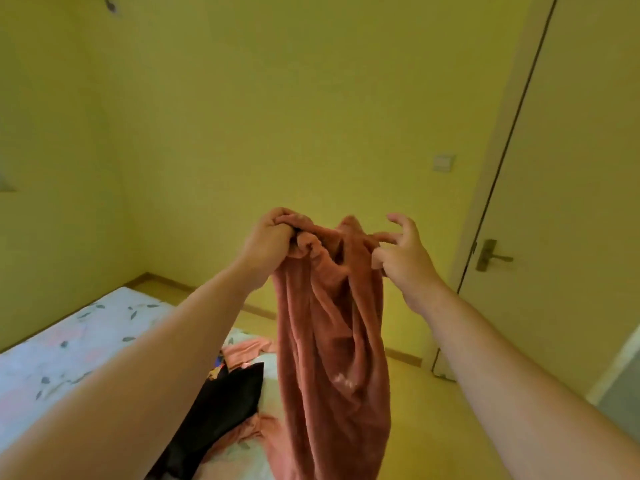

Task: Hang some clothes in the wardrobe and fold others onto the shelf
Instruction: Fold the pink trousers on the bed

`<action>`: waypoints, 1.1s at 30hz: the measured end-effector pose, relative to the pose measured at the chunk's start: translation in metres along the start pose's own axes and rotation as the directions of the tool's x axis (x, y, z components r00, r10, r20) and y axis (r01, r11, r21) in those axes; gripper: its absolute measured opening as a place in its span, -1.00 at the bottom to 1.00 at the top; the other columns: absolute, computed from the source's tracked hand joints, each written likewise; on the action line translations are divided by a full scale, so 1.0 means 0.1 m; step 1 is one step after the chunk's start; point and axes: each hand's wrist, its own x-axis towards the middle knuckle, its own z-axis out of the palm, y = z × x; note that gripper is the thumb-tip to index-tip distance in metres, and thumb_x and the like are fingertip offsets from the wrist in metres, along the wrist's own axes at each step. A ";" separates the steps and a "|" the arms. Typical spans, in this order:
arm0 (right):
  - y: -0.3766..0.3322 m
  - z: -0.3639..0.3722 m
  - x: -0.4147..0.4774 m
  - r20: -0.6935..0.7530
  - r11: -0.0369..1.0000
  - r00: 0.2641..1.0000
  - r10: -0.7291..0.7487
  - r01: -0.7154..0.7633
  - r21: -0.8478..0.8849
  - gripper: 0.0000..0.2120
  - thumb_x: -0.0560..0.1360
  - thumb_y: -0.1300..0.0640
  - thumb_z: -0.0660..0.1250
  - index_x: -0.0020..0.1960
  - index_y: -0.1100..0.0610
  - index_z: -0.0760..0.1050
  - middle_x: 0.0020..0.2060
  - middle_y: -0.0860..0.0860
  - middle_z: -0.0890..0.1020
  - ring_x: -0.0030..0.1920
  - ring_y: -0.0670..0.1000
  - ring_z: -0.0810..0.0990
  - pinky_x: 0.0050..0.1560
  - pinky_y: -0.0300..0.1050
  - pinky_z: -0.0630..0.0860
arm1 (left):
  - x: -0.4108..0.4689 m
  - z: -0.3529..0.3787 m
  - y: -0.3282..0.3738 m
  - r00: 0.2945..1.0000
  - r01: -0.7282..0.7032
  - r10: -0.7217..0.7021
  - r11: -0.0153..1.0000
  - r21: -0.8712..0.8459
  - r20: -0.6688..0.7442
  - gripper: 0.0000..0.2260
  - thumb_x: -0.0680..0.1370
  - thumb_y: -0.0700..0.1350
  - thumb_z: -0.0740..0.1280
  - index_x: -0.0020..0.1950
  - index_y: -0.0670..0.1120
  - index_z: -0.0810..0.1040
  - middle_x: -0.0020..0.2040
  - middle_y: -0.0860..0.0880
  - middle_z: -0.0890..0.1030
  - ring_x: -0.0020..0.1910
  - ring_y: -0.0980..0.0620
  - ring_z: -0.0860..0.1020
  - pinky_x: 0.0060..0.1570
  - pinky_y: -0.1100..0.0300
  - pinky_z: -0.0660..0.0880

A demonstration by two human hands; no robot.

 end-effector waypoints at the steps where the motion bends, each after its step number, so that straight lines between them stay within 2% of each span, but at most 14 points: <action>1: -0.01 -0.07 -0.01 0.017 0.999 1.000 0.025 -0.024 -0.033 -0.26 0.41 0.38 0.28 0.47 -0.10 0.19 0.20 0.03 0.48 0.00 0.08 0.59 -0.17 -0.05 0.50 | 0.02 0.10 0.10 1.000 -0.017 0.017 1.000 0.012 0.016 -0.67 0.48 -0.44 0.05 0.05 -0.26 0.55 -0.23 -0.09 0.66 -0.35 0.05 0.63 -0.39 0.25 0.56; 5: 0.06 -0.28 -0.06 0.132 0.981 0.990 0.042 -0.015 -0.195 -0.13 0.39 0.19 0.44 0.52 -0.26 0.07 0.33 -0.02 0.36 0.20 0.06 0.53 0.03 -0.05 0.54 | 0.10 0.45 0.44 0.996 -0.087 0.085 0.995 0.041 0.040 -0.68 0.44 -0.39 0.07 0.02 -0.31 0.58 -0.30 -0.05 0.68 -0.33 0.03 0.65 -0.37 0.21 0.53; 7: 0.09 -0.35 -0.09 0.146 0.963 0.989 -0.027 0.065 -0.262 -0.11 0.34 -0.03 0.54 0.50 -0.27 0.11 0.37 -0.06 0.33 0.28 0.01 0.49 0.23 0.04 0.52 | 0.16 0.56 0.59 0.992 -0.121 0.120 0.992 0.041 0.030 -0.69 0.42 -0.36 0.09 0.02 -0.32 0.58 -0.31 -0.08 0.68 -0.36 0.00 0.63 -0.33 0.17 0.55; 11: 0.11 -0.44 -0.11 0.043 0.792 0.973 -0.228 0.211 -0.572 -0.12 0.31 -0.25 0.52 0.49 -0.13 0.17 0.52 -0.15 0.01 0.52 0.06 0.12 0.49 0.12 0.23 | 0.23 0.73 0.80 0.977 -0.200 0.191 0.974 0.106 0.090 -0.76 0.36 -0.26 0.18 -0.15 -0.14 0.62 -0.31 -0.05 0.68 -0.31 -0.04 0.63 -0.19 0.07 0.58; 13: 0.08 -0.49 -0.11 0.066 0.668 0.949 -0.309 0.266 -0.694 -0.21 0.34 -0.24 0.51 0.44 -0.05 0.26 0.53 -0.16 0.00 0.52 0.07 0.15 0.44 0.12 0.30 | 0.27 0.79 0.88 0.970 -0.238 0.227 0.959 0.154 0.084 -0.80 0.36 -0.22 0.23 -0.18 -0.08 0.64 -0.27 -0.01 0.69 -0.21 -0.03 0.66 -0.11 0.02 0.62; 15: 0.05 -0.55 -0.09 0.118 0.626 0.939 -0.324 0.306 -0.717 -0.43 0.37 -0.22 0.49 0.28 -0.04 0.40 0.41 -0.11 0.26 0.31 0.02 0.42 0.28 0.04 0.46 | 0.29 0.81 0.95 0.970 -0.242 0.233 0.957 0.160 0.075 -0.80 0.32 -0.18 0.25 -0.19 -0.03 0.65 -0.21 -0.02 0.70 -0.11 -0.06 0.67 -0.01 -0.06 0.63; 16: 0.06 -0.59 -0.07 0.155 0.616 0.937 -0.312 0.324 -0.718 -0.54 0.39 -0.21 0.47 0.19 -0.06 0.46 0.31 -0.11 0.36 0.20 -0.01 0.48 0.21 0.00 0.50 | 0.31 0.81 0.98 0.970 -0.240 0.231 0.957 0.162 0.073 -0.79 0.32 -0.18 0.24 -0.19 -0.01 0.65 -0.20 -0.01 0.70 -0.10 -0.07 0.67 0.00 -0.07 0.63; 18: 0.09 -0.63 -0.03 0.238 0.590 0.933 -0.271 0.356 -0.724 -0.62 0.42 -0.27 0.41 0.12 -0.10 0.53 0.25 -0.13 0.42 0.18 -0.02 0.49 0.18 -0.02 0.49 | 0.34 0.79 1.01 0.971 -0.239 0.234 0.955 0.177 0.052 -0.77 0.32 -0.19 0.23 -0.18 -0.02 0.66 -0.18 -0.02 0.71 -0.10 -0.05 0.67 0.01 -0.04 0.63; 20: 0.11 -0.66 0.02 0.295 0.552 0.935 -0.196 0.354 -0.755 -0.62 0.42 -0.35 0.34 0.09 -0.14 0.58 0.22 -0.11 0.48 0.17 -0.01 0.50 0.18 0.02 0.51 | 0.37 0.73 1.04 0.974 -0.227 0.227 0.959 0.167 0.020 -0.76 0.36 -0.22 0.23 -0.14 -0.06 0.66 -0.17 -0.04 0.70 -0.16 -0.04 0.67 -0.02 -0.02 0.62; 23: 0.11 -0.70 0.06 0.383 0.417 0.922 0.055 0.327 -0.848 -0.64 0.46 -0.32 0.31 0.06 -0.09 0.60 0.00 -0.10 0.61 -0.01 0.01 0.57 0.07 0.05 0.57 | 0.45 0.58 1.10 0.980 -0.187 0.193 0.976 0.113 -0.049 -0.75 0.32 -0.21 0.21 -0.14 -0.08 0.66 -0.18 -0.11 0.68 -0.21 -0.09 0.65 -0.06 -0.10 0.62; 25: 0.11 -0.69 0.04 0.420 0.419 0.882 0.215 0.305 -0.855 -0.60 0.50 -0.31 0.29 0.16 -0.06 0.54 0.03 -0.11 0.60 0.03 0.02 0.56 0.07 -0.02 0.53 | 0.50 0.44 1.15 0.978 -0.171 0.182 0.979 0.111 -0.099 -0.73 0.29 -0.19 0.21 -0.15 -0.08 0.66 -0.17 -0.12 0.68 -0.16 -0.15 0.66 -0.05 -0.14 0.62; 27: 0.07 -0.66 0.02 0.406 0.422 0.874 0.267 0.272 -0.865 -0.53 0.49 -0.38 0.24 0.20 -0.08 0.49 0.01 -0.13 0.56 0.02 0.01 0.54 0.00 -0.09 0.46 | 0.55 0.31 1.19 0.973 -0.171 0.189 0.976 0.134 -0.135 -0.75 0.30 -0.20 0.22 -0.15 -0.07 0.65 -0.18 -0.11 0.67 -0.14 -0.16 0.65 -0.05 -0.11 0.62; 30: -0.13 -0.61 0.11 0.299 0.314 0.939 0.171 0.236 -0.920 -0.47 0.46 -0.49 0.12 -0.08 -0.04 0.51 -0.18 -0.10 0.56 -0.09 0.02 0.56 -0.11 -0.06 0.48 | 0.63 0.11 1.22 0.957 -0.178 0.223 0.956 0.234 -0.184 -0.75 0.36 -0.23 0.20 -0.14 -0.05 0.64 -0.22 -0.06 0.64 -0.19 -0.08 0.61 -0.11 0.03 0.60; 33: -0.40 -0.65 0.31 0.204 0.200 0.978 -0.039 0.208 -0.957 -0.50 0.56 -0.35 0.13 -0.21 0.06 0.48 -0.16 0.01 0.61 -0.11 0.10 0.58 -0.16 -0.06 0.46 | 0.73 -0.11 1.20 0.935 -0.132 0.232 0.931 0.341 -0.268 -0.77 0.40 -0.25 0.20 -0.15 -0.04 0.62 -0.24 -0.05 0.62 -0.19 -0.09 0.60 -0.15 0.10 0.55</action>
